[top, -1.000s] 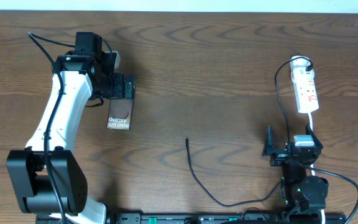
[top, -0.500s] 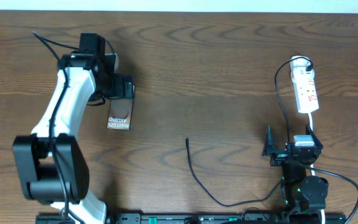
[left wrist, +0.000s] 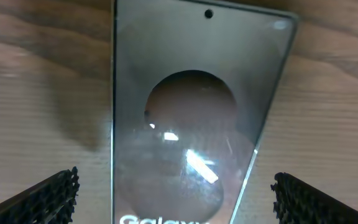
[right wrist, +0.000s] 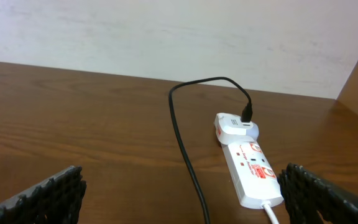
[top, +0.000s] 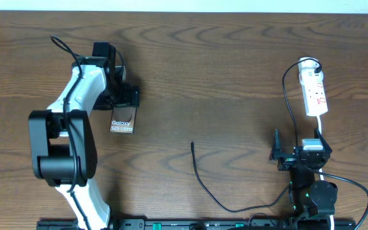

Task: Plug charger to phone and switch on socket
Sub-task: 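Lower the left gripper and close it on the phone's bottom edge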

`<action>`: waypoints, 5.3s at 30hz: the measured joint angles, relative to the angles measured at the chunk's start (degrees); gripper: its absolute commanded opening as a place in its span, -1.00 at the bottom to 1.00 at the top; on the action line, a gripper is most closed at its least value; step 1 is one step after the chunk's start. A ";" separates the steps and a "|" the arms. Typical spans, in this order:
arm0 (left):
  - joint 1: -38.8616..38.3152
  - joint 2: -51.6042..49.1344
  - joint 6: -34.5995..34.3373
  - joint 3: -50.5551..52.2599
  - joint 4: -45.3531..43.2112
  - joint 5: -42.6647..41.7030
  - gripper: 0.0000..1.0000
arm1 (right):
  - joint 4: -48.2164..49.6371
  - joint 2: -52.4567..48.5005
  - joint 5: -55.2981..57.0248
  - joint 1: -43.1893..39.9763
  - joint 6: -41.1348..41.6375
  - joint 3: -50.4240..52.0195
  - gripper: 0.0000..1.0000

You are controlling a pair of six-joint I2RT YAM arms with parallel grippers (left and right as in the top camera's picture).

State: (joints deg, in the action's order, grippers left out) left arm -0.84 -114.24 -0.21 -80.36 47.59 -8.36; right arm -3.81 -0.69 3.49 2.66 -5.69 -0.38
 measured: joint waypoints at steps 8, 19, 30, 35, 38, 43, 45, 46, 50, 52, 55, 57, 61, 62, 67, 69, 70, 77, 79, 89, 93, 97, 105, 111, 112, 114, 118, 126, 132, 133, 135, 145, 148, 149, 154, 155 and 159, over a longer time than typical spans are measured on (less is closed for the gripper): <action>0.00 -1.05 0.11 0.00 -1.14 0.17 0.96 | 0.00 0.00 0.00 0.00 0.00 0.00 0.99; -0.02 -1.05 1.99 0.00 -0.15 0.17 0.96 | 0.00 0.00 0.00 0.00 0.00 0.00 0.99; -0.90 -1.05 3.06 0.02 -0.26 0.24 0.96 | 0.00 0.00 -0.02 0.00 0.00 0.00 0.98; -1.36 -1.05 3.08 0.02 -0.76 0.81 0.96 | 0.00 0.00 0.00 0.00 0.00 0.00 0.99; -1.36 -1.05 3.08 0.02 -1.01 0.98 0.96 | 0.00 0.00 0.00 0.00 0.00 0.00 0.99; -1.36 -1.05 3.08 0.02 -1.22 1.03 0.96 | 0.00 0.00 0.00 0.00 0.00 0.00 0.99; -1.36 -1.05 3.08 0.11 -1.57 1.03 0.96 | 0.00 0.00 0.00 0.00 0.00 0.00 0.98; -1.36 -1.05 3.08 0.31 -1.84 1.03 0.96 | 0.00 0.00 0.00 0.00 0.00 0.00 0.99; -1.36 -1.05 3.08 2.27 -2.84 1.03 0.96 | 0.00 0.00 0.00 0.00 0.00 0.00 0.98; -1.36 -1.07 3.08 2.62 -3.04 1.03 0.96 | 0.00 0.00 -0.02 0.00 0.00 0.00 0.98; -1.36 -1.07 3.08 2.62 -3.19 1.03 0.96 | 0.00 0.00 -0.02 0.00 0.00 0.00 0.98; -1.36 -1.07 3.08 2.64 -3.30 1.05 0.96 | 0.00 0.00 0.00 0.00 0.00 0.00 0.99; -1.36 -1.07 3.08 2.64 -3.32 1.03 0.96 | 0.00 0.00 0.00 0.00 0.00 0.00 0.99; -1.36 -1.07 3.08 2.64 -3.32 1.03 0.96 | 0.00 0.00 0.00 0.00 0.00 0.00 0.98; -1.36 -1.07 3.08 2.99 -4.00 1.03 0.96 | 0.00 0.00 0.00 0.00 0.00 0.00 0.99; -1.36 -1.07 3.08 3.08 -3.98 1.05 0.96 | 0.00 0.00 0.00 0.00 0.00 0.00 0.99; -1.36 -1.07 3.08 3.10 -4.00 1.05 0.96 | 0.00 0.00 0.00 0.00 0.00 0.00 0.99; -1.36 -1.07 3.13 3.58 -4.09 1.11 0.96 | 0.00 0.00 0.00 0.00 0.00 0.00 0.99; -1.36 -1.07 3.23 3.67 -4.13 1.27 0.96 | 0.00 0.00 0.00 0.00 0.00 0.00 0.98; -1.36 -1.05 3.23 3.85 -4.68 2.40 0.96 | 0.00 0.00 0.00 0.00 0.00 0.00 0.98; -1.36 -1.07 3.23 3.85 -5.46 2.54 0.96 | 0.00 0.00 0.00 0.00 0.00 0.00 0.98; -1.36 -1.07 3.23 3.85 -5.70 2.54 0.96 | 0.00 0.00 0.00 0.00 0.00 0.00 0.98; -1.36 -1.05 3.23 4.28 -6.60 2.95 0.96 | 0.00 0.00 0.00 0.00 0.00 0.00 0.99; -1.42 -1.05 3.23 4.37 -6.80 3.23 0.96 | 0.00 0.00 0.00 0.00 0.00 0.00 0.99; -1.42 -1.05 3.23 4.37 -6.80 3.28 0.96 | 0.00 0.00 0.00 0.00 0.00 0.00 0.98; -1.42 -1.05 3.23 4.37 -6.80 3.32 0.96 | 0.00 0.00 0.00 0.00 0.00 0.00 0.99; -1.42 -1.05 3.23 4.39 -6.82 3.41 0.96 | 0.00 0.00 0.00 0.00 0.00 0.00 0.99; -1.42 -1.05 3.23 4.39 -6.84 3.41 0.96 | 0.00 0.00 0.00 0.00 0.00 0.00 0.98; -1.44 -0.87 3.23 4.81 -7.39 3.61 0.96 | 0.00 0.00 0.00 0.00 0.00 0.00 0.99; -1.44 -0.70 3.26 5.14 -7.76 3.63 0.96 | 0.00 0.00 -0.02 0.00 0.00 0.00 0.99; -1.51 -0.28 3.26 5.84 -8.48 3.82 0.96 | 0.00 0.00 0.00 0.00 0.00 0.00 0.99; -1.53 -0.28 3.26 5.84 -8.50 3.85 0.96 | 0.00 0.00 -0.02 0.00 0.00 0.00 0.99; -1.53 -0.28 3.26 5.84 -8.50 3.85 0.96 | 0.00 0.00 0.00 0.00 0.00 0.00 0.99; -1.53 -0.28 3.26 5.84 -8.50 3.85 0.96 | 0.00 0.00 0.00 0.00 0.00 0.00 0.99; -1.53 -0.28 3.26 5.84 -8.50 3.85 1.00 | 0.00 0.00 0.00 0.00 0.00 0.00 0.99; -1.53 -0.28 3.26 5.84 -8.50 3.82 0.94 | 0.00 0.00 -0.02 0.00 0.00 0.00 0.99; -1.51 -0.28 3.34 5.86 -8.63 4.20 0.77 | 0.00 0.00 0.00 0.00 0.00 0.00 0.98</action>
State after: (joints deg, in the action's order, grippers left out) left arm -2.35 -114.52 3.14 -74.50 38.96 -4.16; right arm -3.81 -0.69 3.49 2.66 -5.69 -0.38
